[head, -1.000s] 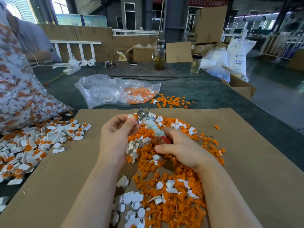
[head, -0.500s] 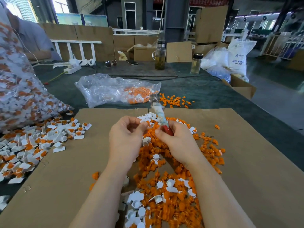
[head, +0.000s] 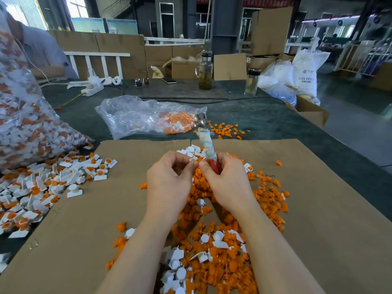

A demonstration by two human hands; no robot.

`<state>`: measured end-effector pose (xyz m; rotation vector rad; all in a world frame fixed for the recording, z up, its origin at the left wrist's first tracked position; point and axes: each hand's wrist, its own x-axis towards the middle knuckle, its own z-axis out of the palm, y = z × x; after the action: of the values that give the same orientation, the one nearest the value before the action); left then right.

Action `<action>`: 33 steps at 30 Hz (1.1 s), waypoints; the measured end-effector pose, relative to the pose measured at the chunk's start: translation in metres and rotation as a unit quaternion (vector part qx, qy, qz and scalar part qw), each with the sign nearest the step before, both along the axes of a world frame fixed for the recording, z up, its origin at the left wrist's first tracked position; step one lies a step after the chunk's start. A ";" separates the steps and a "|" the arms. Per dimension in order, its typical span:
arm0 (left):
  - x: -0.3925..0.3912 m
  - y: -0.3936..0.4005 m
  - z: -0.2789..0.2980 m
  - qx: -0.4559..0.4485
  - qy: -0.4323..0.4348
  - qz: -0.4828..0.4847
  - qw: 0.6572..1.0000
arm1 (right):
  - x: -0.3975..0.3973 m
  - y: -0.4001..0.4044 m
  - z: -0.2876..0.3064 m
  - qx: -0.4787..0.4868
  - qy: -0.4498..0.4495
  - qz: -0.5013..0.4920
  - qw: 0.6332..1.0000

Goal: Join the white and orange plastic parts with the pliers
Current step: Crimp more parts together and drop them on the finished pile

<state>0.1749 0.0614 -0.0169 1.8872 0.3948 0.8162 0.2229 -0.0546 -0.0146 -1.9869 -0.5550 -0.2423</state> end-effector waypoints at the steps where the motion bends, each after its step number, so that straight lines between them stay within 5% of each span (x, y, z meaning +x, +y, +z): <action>1: 0.000 0.000 0.000 0.001 -0.002 -0.001 1.000 | 0.000 0.000 0.000 0.001 -0.001 0.002 1.000; 6: -0.001 0.002 0.001 -0.032 0.000 -0.016 0.999 | 0.000 -0.004 0.003 -0.005 0.027 0.039 0.999; 13: -0.006 0.021 0.010 -0.297 -0.091 -0.095 0.946 | 0.003 -0.025 0.012 -0.089 0.162 0.181 0.966; 22: -0.006 0.024 0.010 -0.324 -0.107 -0.128 0.931 | 0.001 -0.030 0.012 -0.116 0.185 0.218 0.951; 33: -0.006 0.026 0.010 -0.346 -0.110 -0.128 0.923 | -0.002 -0.020 0.012 -0.183 0.107 0.204 0.956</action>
<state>0.1689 0.0875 -0.0070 1.1406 0.2423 0.5962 0.2208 -0.0747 -0.0024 -2.1573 -0.9013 0.3521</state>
